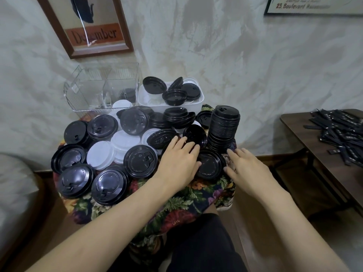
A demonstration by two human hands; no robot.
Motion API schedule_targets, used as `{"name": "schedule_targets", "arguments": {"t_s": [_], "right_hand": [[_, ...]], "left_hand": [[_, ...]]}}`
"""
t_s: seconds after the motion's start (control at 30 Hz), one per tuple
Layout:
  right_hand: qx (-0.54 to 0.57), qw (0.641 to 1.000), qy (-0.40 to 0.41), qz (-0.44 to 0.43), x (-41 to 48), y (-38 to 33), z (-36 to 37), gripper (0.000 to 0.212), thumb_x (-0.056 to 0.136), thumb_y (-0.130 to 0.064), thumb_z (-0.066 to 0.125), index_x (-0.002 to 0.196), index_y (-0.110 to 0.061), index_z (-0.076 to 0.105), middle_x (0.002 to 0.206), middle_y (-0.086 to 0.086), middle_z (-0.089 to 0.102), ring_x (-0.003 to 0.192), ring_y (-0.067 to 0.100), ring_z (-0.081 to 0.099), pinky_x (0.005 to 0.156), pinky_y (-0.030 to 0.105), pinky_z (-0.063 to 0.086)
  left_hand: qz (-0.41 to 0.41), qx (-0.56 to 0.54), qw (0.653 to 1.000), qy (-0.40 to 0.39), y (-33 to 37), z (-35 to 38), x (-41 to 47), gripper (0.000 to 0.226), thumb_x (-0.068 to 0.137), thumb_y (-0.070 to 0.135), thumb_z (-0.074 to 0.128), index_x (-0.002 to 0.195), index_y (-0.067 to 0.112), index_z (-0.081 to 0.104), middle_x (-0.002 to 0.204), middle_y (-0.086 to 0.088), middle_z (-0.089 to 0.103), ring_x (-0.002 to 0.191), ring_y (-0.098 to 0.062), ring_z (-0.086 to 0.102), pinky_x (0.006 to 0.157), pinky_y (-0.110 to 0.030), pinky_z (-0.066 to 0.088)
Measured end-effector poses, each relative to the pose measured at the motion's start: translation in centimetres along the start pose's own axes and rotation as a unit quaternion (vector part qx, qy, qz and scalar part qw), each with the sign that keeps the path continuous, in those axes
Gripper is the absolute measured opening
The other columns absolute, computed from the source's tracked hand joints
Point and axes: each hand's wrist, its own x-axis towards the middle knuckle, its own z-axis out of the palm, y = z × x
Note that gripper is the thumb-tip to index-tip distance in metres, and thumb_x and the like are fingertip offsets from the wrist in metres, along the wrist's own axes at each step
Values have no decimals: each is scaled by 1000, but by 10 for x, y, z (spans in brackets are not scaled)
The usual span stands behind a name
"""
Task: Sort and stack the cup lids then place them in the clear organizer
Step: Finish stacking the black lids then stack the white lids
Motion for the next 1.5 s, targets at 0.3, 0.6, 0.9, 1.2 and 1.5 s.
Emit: {"name": "schedule_targets", "arguments": {"t_s": [0.3,0.6,0.9,1.2,1.5], "right_hand": [[13,996,0,-88,-19,-42,6,81,103,-33,57,167,-26,8,169,-3,25,157,22,21,116,40,42],[29,985,15,-172,-18,-68,27,89,97,-23,59,166,-37,3,167,-4,31,156,23,23,123,43,32],[38,975,53,-213,-28,-67,37,89,98,-34,60,161,-52,0,165,-9,33,157,21,22,127,48,16],[90,949,100,-286,-34,-62,47,76,94,-27,70,158,-44,33,166,-1,34,160,25,16,128,50,16],[175,939,90,-283,-36,-66,50,34,96,-36,61,130,-37,69,166,-3,35,161,20,10,126,49,24]], "left_hand": [[-20,13,1000,9,-7,-8,-43,52,91,39,74,131,7,69,131,-10,70,131,-36,60,117,-53,38],[-52,19,998,17,-18,-23,-82,55,95,43,66,137,7,64,139,-7,65,137,-33,54,122,-51,34],[-53,3,998,35,-22,-17,-97,56,96,42,63,141,9,62,143,-6,63,138,-30,54,125,-49,29],[-56,-38,997,27,-31,-6,-117,56,101,46,42,143,15,61,149,-4,58,143,-29,49,126,-47,19],[-49,-149,985,75,-32,-9,-135,41,109,44,45,125,22,74,134,6,68,142,-20,51,128,-42,23]]}}
